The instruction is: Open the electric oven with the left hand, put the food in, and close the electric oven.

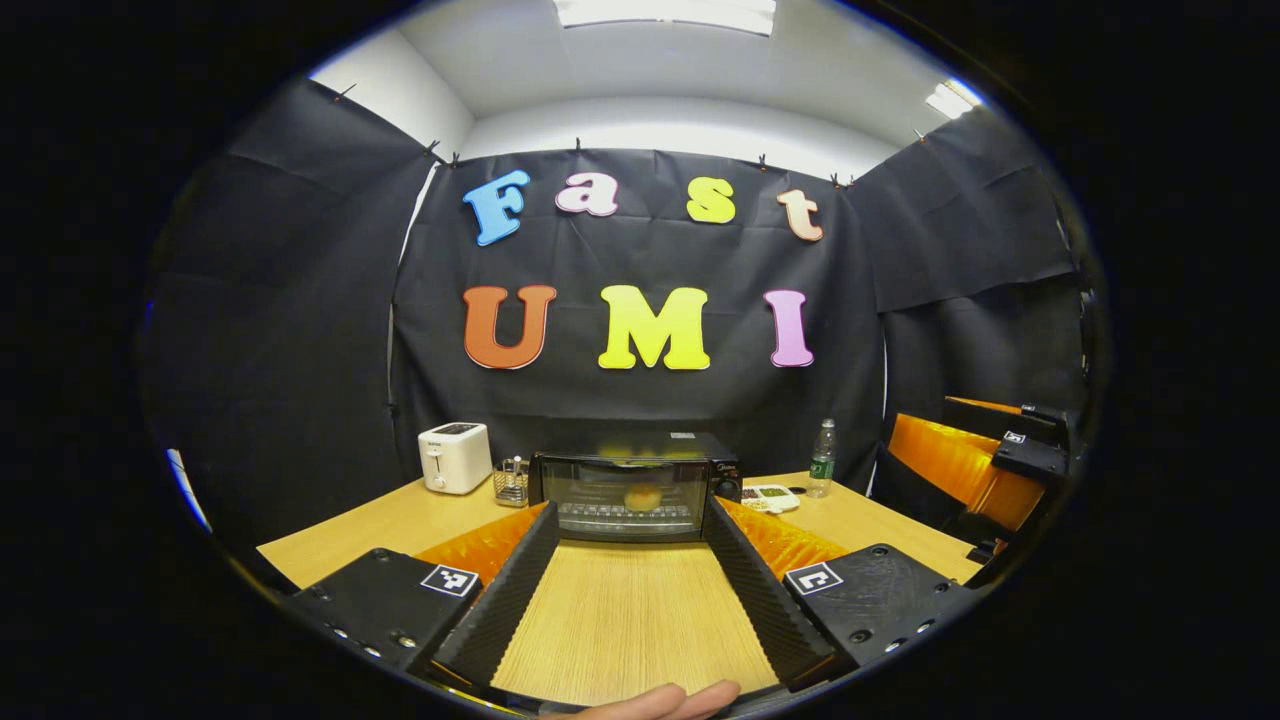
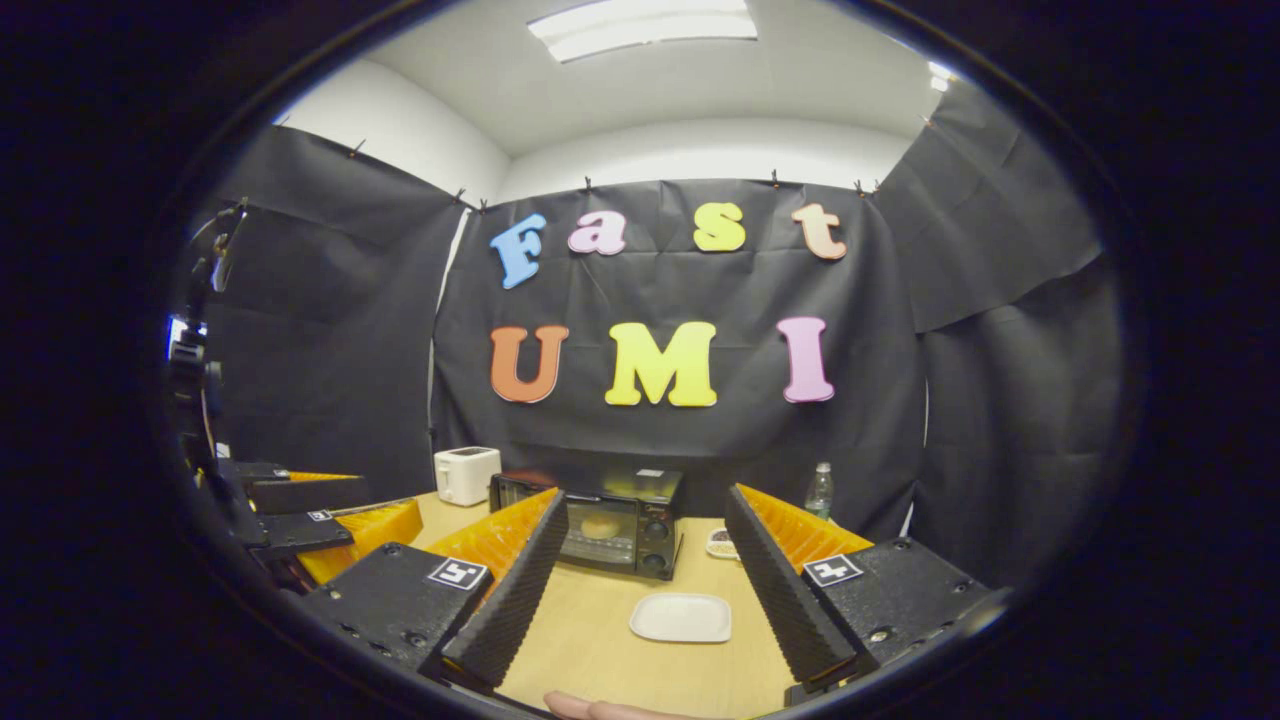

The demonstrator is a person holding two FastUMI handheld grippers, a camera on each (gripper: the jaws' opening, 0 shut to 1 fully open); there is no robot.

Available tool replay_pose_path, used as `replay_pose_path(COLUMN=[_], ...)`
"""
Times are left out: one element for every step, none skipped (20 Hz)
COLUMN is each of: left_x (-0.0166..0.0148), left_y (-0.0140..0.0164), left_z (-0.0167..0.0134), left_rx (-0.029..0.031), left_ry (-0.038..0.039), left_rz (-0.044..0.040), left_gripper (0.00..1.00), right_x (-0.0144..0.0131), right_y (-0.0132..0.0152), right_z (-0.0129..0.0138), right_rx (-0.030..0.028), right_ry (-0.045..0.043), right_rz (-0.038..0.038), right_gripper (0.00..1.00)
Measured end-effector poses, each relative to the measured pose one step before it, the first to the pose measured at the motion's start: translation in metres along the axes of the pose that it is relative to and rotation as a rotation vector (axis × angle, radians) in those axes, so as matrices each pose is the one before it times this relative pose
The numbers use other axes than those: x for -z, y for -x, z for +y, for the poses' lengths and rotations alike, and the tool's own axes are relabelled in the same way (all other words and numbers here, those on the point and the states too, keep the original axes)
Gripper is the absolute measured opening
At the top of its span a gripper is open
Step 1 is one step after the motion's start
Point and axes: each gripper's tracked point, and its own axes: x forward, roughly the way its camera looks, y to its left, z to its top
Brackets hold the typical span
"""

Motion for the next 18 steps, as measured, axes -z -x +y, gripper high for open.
replay_pose_path(left_x=[-0.00092,-0.00108,-0.00120,-0.00167,-0.00207,-0.00135,-0.00029,-0.00113,-0.00169,-0.00194,0.00051,0.00221,0.00145,-0.00036,-0.00066,0.00026,-0.00016,-0.00007], left_y=[0.00087,0.00202,0.00061,0.00118,0.00144,0.00111,0.00027,0.00039,0.00006,0.00009,0.00024,-0.00064,0.00018,-0.00104,-0.00046,-0.00007,0.00024,0.00008], left_z=[-0.00167,-0.00233,-0.00245,-0.00205,-0.00173,-0.00172,-0.00276,-0.00212,-0.00220,-0.00100,0.00105,0.00174,0.00130,0.00359,0.00266,0.00139,0.00140,0.00126], left_rx=[0.00141,0.00623,0.00773,0.00579,0.00294,0.00348,0.00422,0.00336,0.00883,0.00630,0.00089,-0.00016,-0.00109,-0.00900,-0.00791,-0.00401,-0.00438,-0.00278], left_ry=[-0.00391,-0.00335,-0.00307,-0.00338,-0.00512,-0.00609,-0.00581,-0.00234,-0.00151,0.00138,0.00615,0.00584,0.00231,0.00381,0.00350,0.00407,0.00323,0.00115], left_rz=[-0.00293,-0.00395,-0.00672,-0.00856,-0.00935,-0.00619,-0.00681,-0.00796,-0.00759,-0.00762,-0.00324,0.00579,0.00613,0.00210,0.00102,0.00050,0.00089,0.00026], left_gripper=[0.95,0.95,0.95,0.95,0.95,0.95,0.95,0.95,0.95,0.95,1.00,1.00,0.95,1.00,0.95,0.95,0.95,0.95], right_x=[0.00130,0.00055,0.00158,0.00095,0.00267,0.00168,-0.00029,-0.00064,0.00094,0.00041,0.00127,-0.00002,0.00009,-0.00041,0.00067,0.00157,0.00220,0.00038], right_y=[0.00029,0.00027,0.00021,-0.00084,-0.00143,-0.00072,0.00039,0.00108,0.00049,-0.00025,0.00034,-0.00014,-0.00041,-0.00052,-0.00045,-0.00077,-0.00140,-0.00099], right_z=[-0.00030,-0.00057,-0.00097,-0.00042,-0.00026,-0.00029,-0.00009,0.00077,0.00083,-0.00078,-0.00010,0.00038,0.00065,-0.00016,0.00004,0.00065,0.00136,0.00108], right_rx=[0.00224,0.00211,0.00174,0.00154,0.00001,0.00034,-0.00095,-0.00330,-0.00184,0.00064,0.00044,-0.00086,-0.00035,0.00064,0.00032,-0.00090,-0.00264,-0.00311], right_ry=[-0.00179,-0.00521,-0.00759,-0.00724,-0.00413,-0.00271,-0.00584,-0.00719,-0.00726,-0.00486,-0.00341,-0.00139,-0.00007,-0.00209,-0.00134,0.00057,0.00106,-0.00038], right_rz=[0.00177,0.00080,0.00181,0.00406,0.00698,0.00525,-0.00138,-0.00198,-0.00262,-0.00076,0.00033,0.00052,0.00073,-0.00162,-0.00023,0.00508,0.00422,0.00206], right_gripper=[0.96,0.96,0.96,0.96,0.96,0.96,0.96,0.96,0.96,0.96,0.96,0.96,0.96,0.96,0.96,0.96,0.96,0.96])
